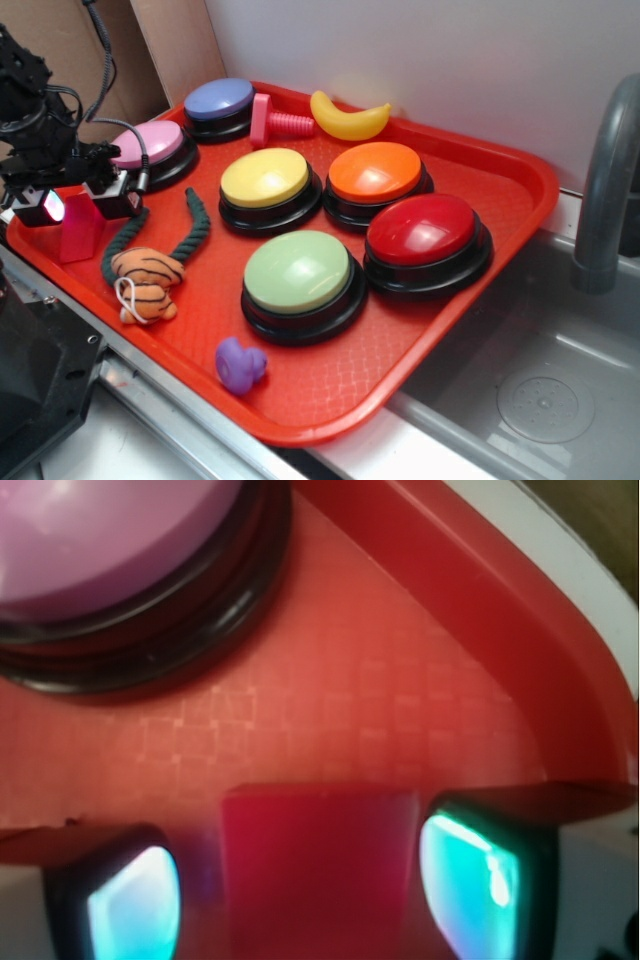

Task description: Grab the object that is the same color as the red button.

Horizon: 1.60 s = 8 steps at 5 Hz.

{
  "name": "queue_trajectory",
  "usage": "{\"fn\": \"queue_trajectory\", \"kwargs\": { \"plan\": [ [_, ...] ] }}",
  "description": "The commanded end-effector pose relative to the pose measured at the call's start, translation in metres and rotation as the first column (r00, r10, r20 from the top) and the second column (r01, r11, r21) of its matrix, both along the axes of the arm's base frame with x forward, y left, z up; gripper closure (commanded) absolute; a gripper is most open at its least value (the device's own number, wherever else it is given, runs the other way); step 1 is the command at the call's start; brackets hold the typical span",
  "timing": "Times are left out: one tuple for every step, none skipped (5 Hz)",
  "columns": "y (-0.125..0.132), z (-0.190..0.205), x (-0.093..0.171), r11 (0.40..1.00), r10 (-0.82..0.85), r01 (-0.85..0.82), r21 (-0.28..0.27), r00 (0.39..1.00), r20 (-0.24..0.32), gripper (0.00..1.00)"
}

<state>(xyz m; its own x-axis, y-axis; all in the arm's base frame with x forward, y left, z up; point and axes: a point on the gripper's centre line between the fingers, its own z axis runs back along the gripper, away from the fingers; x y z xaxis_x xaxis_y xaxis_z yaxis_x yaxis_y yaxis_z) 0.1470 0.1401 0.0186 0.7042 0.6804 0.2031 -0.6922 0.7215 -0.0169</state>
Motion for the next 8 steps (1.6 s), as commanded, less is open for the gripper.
{"fn": "queue_trajectory", "kwargs": {
  "plan": [
    [0.009, 0.006, -0.006, 1.000, 0.016, -0.016, 0.013, 1.000, 0.021, 1.00],
    [0.005, 0.019, -0.002, 1.000, -0.003, 0.002, 0.022, 1.000, 0.015, 1.00],
    [-0.010, 0.055, 0.005, 0.998, -0.057, 0.056, 0.040, 0.998, 0.019, 1.00],
    [-0.033, 0.089, 0.013, 0.990, -0.139, 0.139, 0.000, 0.990, 0.002, 1.00],
    [-0.063, 0.113, 0.019, 0.970, -0.241, 0.241, -0.026, 0.970, 0.020, 1.00],
    [-0.102, 0.138, 0.022, 0.920, -0.379, 0.382, -0.086, 0.924, 0.049, 1.00],
    [-0.124, 0.141, 0.025, 0.884, -0.454, 0.457, -0.092, 0.889, 0.058, 1.00],
    [-0.115, 0.137, 0.021, 0.903, -0.420, 0.420, -0.083, 0.907, 0.020, 1.00]
  ]
}}
